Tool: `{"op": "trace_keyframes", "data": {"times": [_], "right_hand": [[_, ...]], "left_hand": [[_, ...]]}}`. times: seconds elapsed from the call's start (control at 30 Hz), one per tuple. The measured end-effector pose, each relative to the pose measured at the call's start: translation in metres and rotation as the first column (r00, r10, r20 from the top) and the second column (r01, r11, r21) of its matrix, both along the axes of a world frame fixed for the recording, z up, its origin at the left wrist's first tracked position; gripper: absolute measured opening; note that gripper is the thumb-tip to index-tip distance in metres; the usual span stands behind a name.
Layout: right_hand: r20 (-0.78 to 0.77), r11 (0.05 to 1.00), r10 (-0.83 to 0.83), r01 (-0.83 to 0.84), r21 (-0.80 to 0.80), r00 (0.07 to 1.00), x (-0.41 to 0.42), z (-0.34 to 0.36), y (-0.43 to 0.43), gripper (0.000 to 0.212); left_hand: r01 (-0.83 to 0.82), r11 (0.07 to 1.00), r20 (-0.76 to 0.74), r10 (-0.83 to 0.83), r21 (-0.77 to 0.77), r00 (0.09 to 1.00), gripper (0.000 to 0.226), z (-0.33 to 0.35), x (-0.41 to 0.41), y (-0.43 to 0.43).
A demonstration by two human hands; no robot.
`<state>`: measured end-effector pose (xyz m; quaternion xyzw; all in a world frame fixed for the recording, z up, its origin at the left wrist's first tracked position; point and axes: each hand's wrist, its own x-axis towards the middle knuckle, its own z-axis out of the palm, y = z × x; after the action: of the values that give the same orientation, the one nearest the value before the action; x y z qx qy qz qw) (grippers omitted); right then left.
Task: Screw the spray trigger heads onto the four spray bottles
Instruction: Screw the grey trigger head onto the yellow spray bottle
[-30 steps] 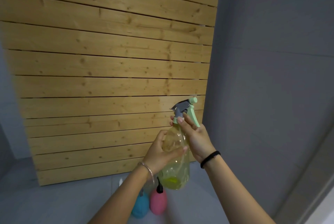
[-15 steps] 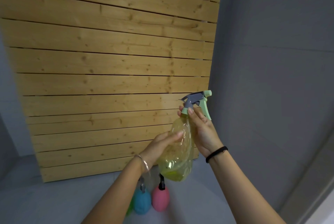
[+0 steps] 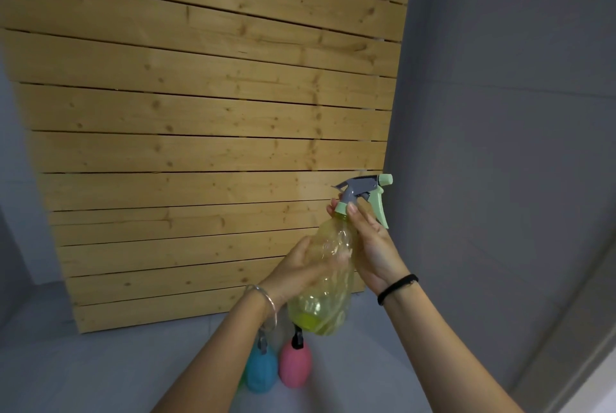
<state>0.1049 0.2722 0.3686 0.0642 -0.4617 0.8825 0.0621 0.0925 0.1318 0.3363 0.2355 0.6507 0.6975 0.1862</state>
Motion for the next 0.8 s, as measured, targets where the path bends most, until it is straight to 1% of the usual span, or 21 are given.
{"op": "trace_keyframes", "data": {"times": [0.07,0.1,0.13,0.17,0.2,0.23,0.27,0.37,0.4,0.43,0.5,0.53,0.57,0.6,0.63,0.67,0.73,0.8], "right_hand": [[0.002,1.0,-0.008,0.008,0.021,1.0,0.001,0.002,0.001,0.043],[0.008,0.999,-0.017,0.017,0.038,1.0,0.002,0.002,0.001,0.044],[0.012,0.998,-0.026,0.025,0.053,1.0,0.003,0.002,0.001,0.046],[0.013,0.998,-0.031,0.03,0.059,0.999,0.003,0.001,0.001,0.045],[0.011,0.997,-0.035,0.034,0.063,0.999,0.003,0.001,0.002,0.042],[0.009,0.997,-0.038,0.038,0.067,0.999,0.003,0.0,0.003,0.039],[0.006,0.997,-0.041,0.041,0.072,0.999,0.003,0.0,0.003,0.038],[0.007,0.996,-0.037,0.036,0.085,0.999,0.002,0.0,0.004,0.044],[0.011,0.995,-0.034,0.032,0.094,0.999,0.002,0.0,0.004,0.045],[0.013,0.995,-0.032,0.031,0.097,0.999,0.002,-0.001,0.004,0.044],[0.011,0.996,-0.041,0.04,0.085,0.999,0.002,-0.002,0.004,0.042],[0.009,0.996,-0.048,0.047,0.08,0.999,0.002,-0.002,0.004,0.04],[0.007,0.995,-0.054,0.053,0.079,0.999,0.002,-0.001,0.004,0.039],[0.01,0.995,-0.054,0.053,0.087,0.998,0.002,-0.001,0.004,0.04],[0.017,0.994,-0.055,0.053,0.1,0.998,0.001,-0.001,0.004,0.042],[0.028,0.993,-0.053,0.05,0.11,0.998,0.001,-0.001,0.005,0.045],[0.039,0.995,-0.042,0.039,0.095,0.998,0.002,-0.002,0.004,0.045],[0.028,0.996,-0.045,0.043,0.075,0.999,0.002,-0.002,0.003,0.039]], "left_hand": [[0.18,0.98,0.145,-0.191,0.089,0.971,0.052,0.003,0.0,-0.008],[0.206,0.973,0.171,-0.222,0.106,0.96,0.052,0.003,0.001,-0.012],[0.19,0.979,0.161,-0.201,0.08,0.966,0.058,0.0,0.0,-0.012],[0.134,0.991,0.122,-0.135,0.016,0.983,0.065,-0.003,0.0,-0.011],[0.048,0.998,0.055,-0.046,-0.042,0.997,0.07,-0.005,0.0,-0.009],[-0.016,0.998,0.0,0.016,-0.059,1.0,0.069,-0.004,0.0,-0.007],[-0.026,0.998,-0.013,0.026,-0.059,1.0,0.063,-0.004,0.001,-0.006],[0.096,0.994,0.123,-0.089,-0.053,0.988,0.042,-0.001,0.004,-0.007],[0.092,0.994,0.12,-0.084,-0.061,0.989,0.04,0.0,0.006,-0.006],[0.049,0.996,0.078,-0.042,-0.081,0.996,0.043,0.002,0.007,-0.004],[-0.066,0.993,-0.016,0.065,-0.101,0.998,0.06,0.0,0.006,-0.001],[-0.077,0.994,-0.019,0.075,-0.082,0.997,0.064,0.0,0.005,-0.001],[-0.042,0.998,0.021,0.043,-0.052,0.999,0.058,0.001,0.006,-0.001],[0.03,1.0,0.092,-0.029,-0.006,0.995,0.05,0.003,0.007,-0.004],[0.075,0.997,0.142,-0.078,0.024,0.987,0.047,0.003,0.008,-0.006],[0.094,0.995,0.152,-0.096,0.016,0.984,0.047,0.004,0.009,-0.007],[0.052,0.998,0.095,-0.047,-0.042,0.994,0.051,0.004,0.009,-0.004],[0.0,0.998,0.042,0.003,-0.059,0.999,0.052,0.002,0.008,0.0]]}}
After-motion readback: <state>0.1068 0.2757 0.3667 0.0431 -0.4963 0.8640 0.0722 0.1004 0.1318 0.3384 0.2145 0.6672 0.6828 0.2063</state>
